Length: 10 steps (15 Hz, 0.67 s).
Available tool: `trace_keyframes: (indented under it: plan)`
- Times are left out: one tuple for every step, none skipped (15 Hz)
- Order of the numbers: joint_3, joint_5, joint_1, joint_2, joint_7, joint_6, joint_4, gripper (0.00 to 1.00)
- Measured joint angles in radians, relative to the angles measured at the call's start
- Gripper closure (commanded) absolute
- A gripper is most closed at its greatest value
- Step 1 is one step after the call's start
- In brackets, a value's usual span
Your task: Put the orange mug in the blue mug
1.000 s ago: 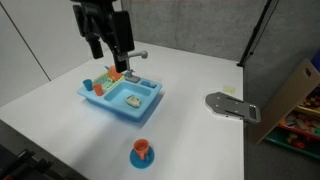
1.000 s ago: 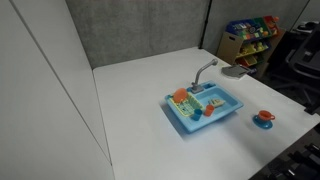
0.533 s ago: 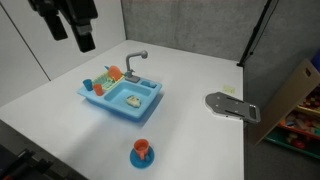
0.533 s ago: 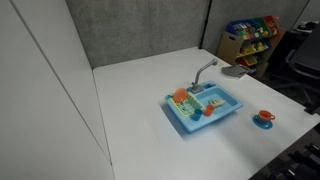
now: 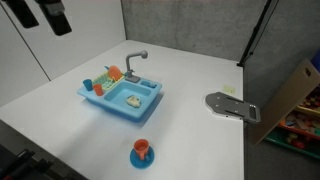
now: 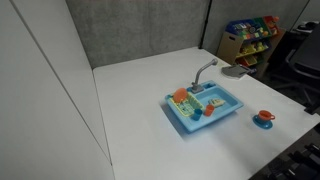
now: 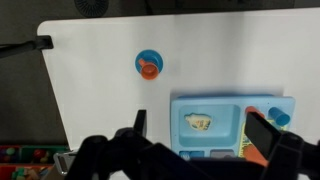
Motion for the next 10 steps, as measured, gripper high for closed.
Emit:
trace_keyframes:
  plan:
    - [0.000, 0.001, 0.005, -0.010, -0.007, -0.001, -0.004, 0.00]
    - [0.000, 0.002, 0.011, -0.018, -0.010, -0.001, -0.007, 0.00]
    - [0.000, 0.002, 0.015, -0.023, -0.010, -0.001, -0.011, 0.00]
    - [0.000, 0.002, 0.018, -0.026, -0.011, -0.001, -0.013, 0.00]
    - [0.000, 0.002, 0.019, -0.026, -0.010, -0.001, -0.014, 0.00]
    - [0.000, 0.002, 0.019, -0.025, -0.010, -0.001, -0.014, 0.00]
    - [0.000, 0.002, 0.019, -0.024, -0.010, -0.001, -0.014, 0.00]
    - [0.000, 0.002, 0.019, -0.024, -0.010, -0.001, -0.014, 0.00]
    - [0.000, 0.002, 0.019, -0.024, -0.010, -0.001, -0.014, 0.00]
    - [0.000, 0.002, 0.019, -0.024, -0.010, -0.001, -0.014, 0.00]
